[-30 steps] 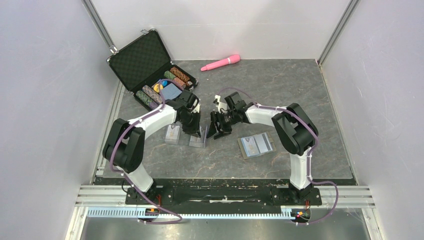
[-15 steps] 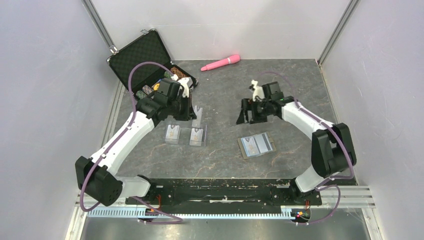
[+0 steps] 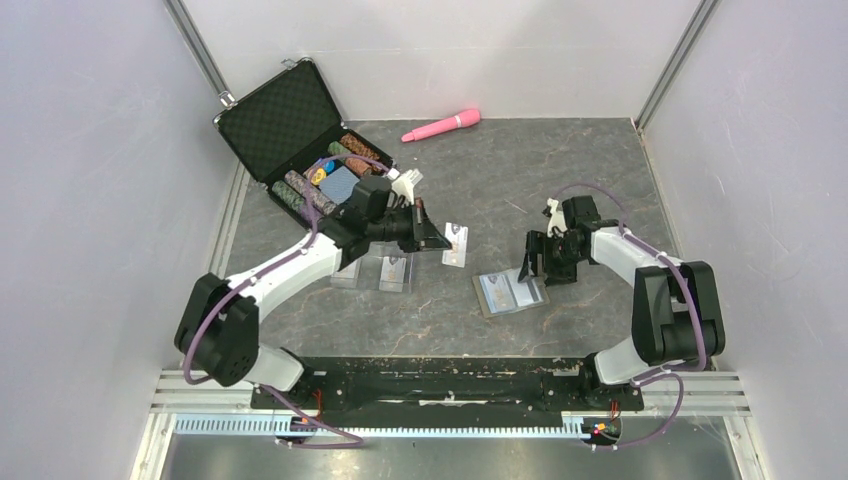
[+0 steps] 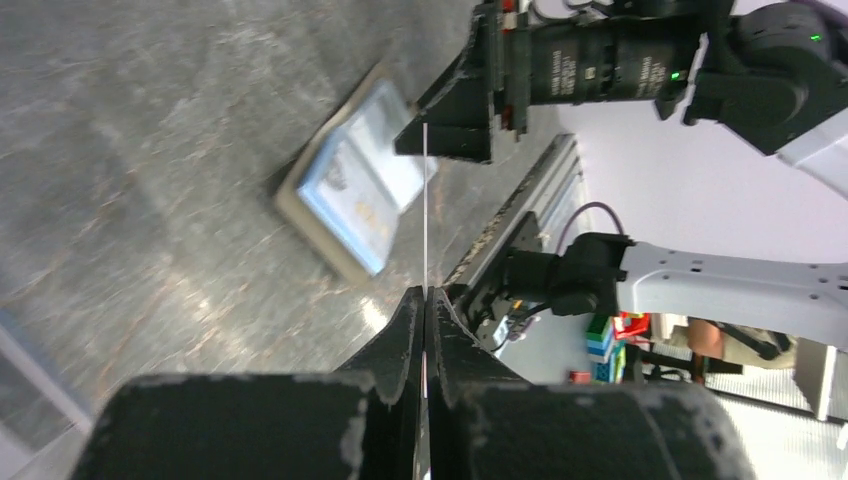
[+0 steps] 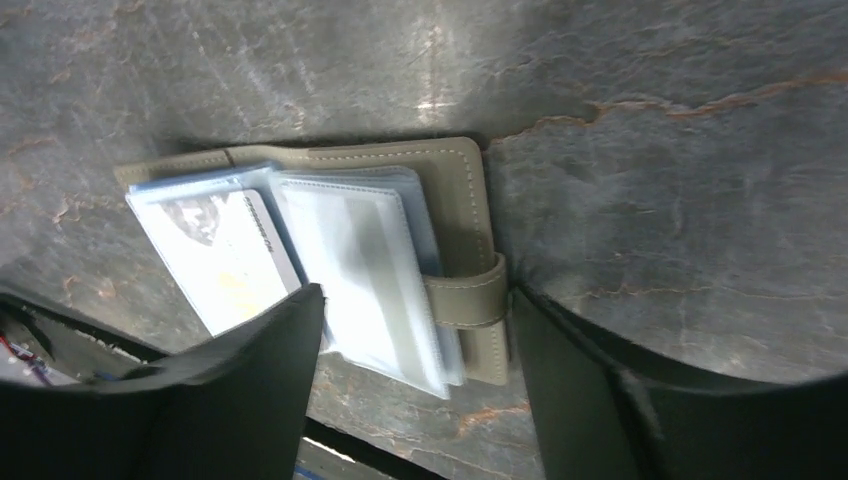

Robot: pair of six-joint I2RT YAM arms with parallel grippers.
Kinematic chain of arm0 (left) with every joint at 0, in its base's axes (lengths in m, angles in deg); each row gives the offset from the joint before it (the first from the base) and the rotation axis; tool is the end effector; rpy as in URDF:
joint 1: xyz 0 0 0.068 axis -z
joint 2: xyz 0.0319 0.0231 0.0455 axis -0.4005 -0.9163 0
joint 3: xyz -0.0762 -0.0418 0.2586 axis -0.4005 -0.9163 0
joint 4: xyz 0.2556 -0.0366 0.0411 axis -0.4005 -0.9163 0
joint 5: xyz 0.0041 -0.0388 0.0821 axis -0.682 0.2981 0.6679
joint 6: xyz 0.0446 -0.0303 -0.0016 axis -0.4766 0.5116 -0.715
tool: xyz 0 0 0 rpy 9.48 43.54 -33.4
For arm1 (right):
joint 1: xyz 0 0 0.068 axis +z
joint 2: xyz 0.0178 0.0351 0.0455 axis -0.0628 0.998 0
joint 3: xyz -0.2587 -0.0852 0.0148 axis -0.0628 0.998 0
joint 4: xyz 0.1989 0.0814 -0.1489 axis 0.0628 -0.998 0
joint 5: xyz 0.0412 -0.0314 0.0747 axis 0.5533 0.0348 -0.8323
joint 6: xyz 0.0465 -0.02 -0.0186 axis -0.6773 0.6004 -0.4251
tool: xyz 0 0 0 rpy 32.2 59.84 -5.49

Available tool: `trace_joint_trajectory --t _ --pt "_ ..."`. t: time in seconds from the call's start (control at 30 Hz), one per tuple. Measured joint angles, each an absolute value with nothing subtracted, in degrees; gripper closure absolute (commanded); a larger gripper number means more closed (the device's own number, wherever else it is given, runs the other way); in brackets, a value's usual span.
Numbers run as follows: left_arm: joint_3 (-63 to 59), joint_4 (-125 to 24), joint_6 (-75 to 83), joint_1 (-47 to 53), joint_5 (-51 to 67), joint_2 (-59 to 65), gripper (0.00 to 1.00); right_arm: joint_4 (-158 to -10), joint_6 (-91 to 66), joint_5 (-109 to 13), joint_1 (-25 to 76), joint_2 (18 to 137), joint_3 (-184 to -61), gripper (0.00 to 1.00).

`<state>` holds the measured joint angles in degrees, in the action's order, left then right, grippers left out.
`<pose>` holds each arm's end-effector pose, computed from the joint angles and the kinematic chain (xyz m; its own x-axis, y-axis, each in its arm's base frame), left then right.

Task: Put the credit cards into the card holder
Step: Move the card holder to the center of the board.

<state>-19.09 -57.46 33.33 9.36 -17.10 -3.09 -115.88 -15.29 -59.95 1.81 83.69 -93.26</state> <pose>0.2539 -0.1879 0.2644 -0.8851 -0.0761 -0.4591 0.3559 0.5250 -0.7731 0.2610 0.0369 0.1615 -0.9685 0.0616 -0.2413 -0.0334 0.9281 0.3710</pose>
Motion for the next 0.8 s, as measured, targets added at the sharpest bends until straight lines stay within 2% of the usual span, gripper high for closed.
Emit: trace_joint_trajectory --t 0.07,0.2,0.43,0.8 --pt "-19.09 -54.14 35.43 10.74 -17.58 -4.77 0.98 -114.9 -15.68 -61.57 1.79 83.32 -92.0 0.42" --pt "-19.09 -51.19 38.27 12.58 -18.1 -7.61 0.98 -113.32 -17.78 -66.29 2.27 82.53 -89.07 0.48" --pt "-19.05 -53.46 39.12 13.3 -18.0 -12.79 0.98 -110.5 -22.89 -74.23 5.88 82.64 -85.11 0.51" --pt "-17.21 -55.8 37.62 14.52 -20.03 -23.09 0.98 -109.1 -24.73 -76.22 7.06 84.74 -85.02 0.58"
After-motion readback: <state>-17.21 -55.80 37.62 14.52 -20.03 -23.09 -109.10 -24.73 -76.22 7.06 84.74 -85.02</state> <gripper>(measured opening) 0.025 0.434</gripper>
